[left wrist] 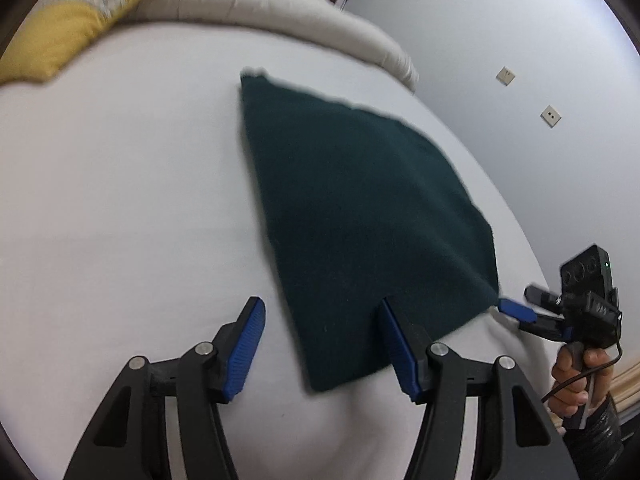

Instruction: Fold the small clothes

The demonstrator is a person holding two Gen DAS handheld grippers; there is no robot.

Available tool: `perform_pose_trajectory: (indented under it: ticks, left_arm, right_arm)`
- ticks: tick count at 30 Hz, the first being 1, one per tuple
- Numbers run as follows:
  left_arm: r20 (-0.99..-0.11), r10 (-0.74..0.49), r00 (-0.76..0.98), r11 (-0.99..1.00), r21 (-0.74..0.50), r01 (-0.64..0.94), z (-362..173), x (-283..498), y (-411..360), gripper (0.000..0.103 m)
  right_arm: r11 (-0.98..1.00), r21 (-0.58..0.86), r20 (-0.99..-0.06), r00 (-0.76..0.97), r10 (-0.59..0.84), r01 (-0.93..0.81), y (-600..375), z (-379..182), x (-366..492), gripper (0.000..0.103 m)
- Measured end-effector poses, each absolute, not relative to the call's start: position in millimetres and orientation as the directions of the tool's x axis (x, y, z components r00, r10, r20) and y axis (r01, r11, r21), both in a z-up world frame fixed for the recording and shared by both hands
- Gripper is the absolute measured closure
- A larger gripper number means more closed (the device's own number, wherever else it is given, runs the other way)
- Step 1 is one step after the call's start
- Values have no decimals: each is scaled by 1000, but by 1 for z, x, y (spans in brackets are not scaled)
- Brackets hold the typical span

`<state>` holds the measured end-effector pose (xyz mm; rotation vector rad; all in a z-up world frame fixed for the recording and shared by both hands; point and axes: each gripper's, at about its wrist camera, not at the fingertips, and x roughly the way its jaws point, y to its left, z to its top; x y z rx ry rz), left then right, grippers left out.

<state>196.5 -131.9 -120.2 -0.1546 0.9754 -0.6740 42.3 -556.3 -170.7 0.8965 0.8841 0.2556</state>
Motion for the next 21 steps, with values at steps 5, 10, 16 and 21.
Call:
perform_pose_trajectory:
  ticks: [5,10,16,21]
  left_arm:
    - [-619,-658,430,746,-455,487,-76,199,-123,40]
    - [-563,-784,262,611,-625,486,-88,228,-155,35]
    - [-534,-826,180,558,-733,389,-130,246,-145,38]
    - [-504,-850,154,521,-757,394,-134,242,-128,41]
  right_arm:
    - [648,743,-559,690,459,170,-592,-138,25,52]
    - [646,758,-510,701,499,92,-587,-110,62,52]
    - [667,735,-563,661,497,124,-579,-115,116,53]
    - [643,752,-546,684,483,146,-591,-127,125,54]
